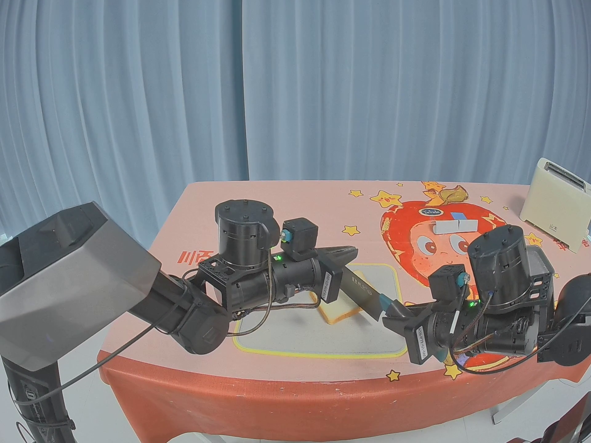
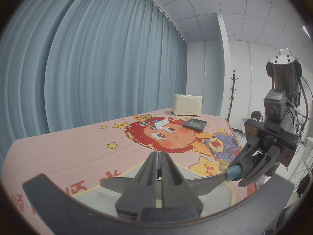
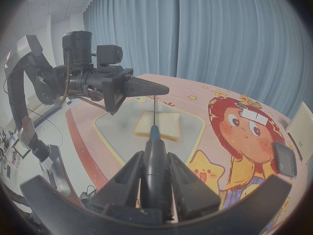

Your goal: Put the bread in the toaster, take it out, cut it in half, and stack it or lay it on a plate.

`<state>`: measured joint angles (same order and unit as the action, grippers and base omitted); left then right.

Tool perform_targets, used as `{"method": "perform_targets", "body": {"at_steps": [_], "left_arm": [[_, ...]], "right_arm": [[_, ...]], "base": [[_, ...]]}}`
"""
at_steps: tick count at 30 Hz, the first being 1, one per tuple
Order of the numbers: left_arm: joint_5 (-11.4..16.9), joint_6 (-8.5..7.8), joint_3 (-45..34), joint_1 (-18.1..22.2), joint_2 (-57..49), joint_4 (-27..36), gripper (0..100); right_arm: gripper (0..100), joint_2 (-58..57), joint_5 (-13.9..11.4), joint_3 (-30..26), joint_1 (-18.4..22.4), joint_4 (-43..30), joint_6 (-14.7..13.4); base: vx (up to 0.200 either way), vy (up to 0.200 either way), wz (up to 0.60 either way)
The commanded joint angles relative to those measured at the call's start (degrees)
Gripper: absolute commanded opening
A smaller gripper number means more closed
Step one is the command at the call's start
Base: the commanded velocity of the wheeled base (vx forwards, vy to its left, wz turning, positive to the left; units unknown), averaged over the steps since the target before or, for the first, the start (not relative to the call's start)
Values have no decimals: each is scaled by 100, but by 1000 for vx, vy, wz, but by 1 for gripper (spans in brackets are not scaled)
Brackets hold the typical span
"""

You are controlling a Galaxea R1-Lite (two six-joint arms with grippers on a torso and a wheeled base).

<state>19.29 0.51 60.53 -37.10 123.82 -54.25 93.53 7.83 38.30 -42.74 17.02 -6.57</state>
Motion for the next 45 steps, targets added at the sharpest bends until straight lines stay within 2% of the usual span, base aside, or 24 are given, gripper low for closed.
{"method": "perform_targets", "body": {"at_steps": [1,39,45], "left_arm": [[5,2,-111,-61,-16,-51,0],[-13,2,29,-70,213,-60,0],[-21,2,65,-35,265,-51,0]], "right_arm": [[0,25,0,2,-6,3,-11],[0,43,0,-174,-6,-23,-11],[0,-1,0,-69,-6,3,-28]], "base": [[0,0,0],[0,0,0],[0,0,0]]}}
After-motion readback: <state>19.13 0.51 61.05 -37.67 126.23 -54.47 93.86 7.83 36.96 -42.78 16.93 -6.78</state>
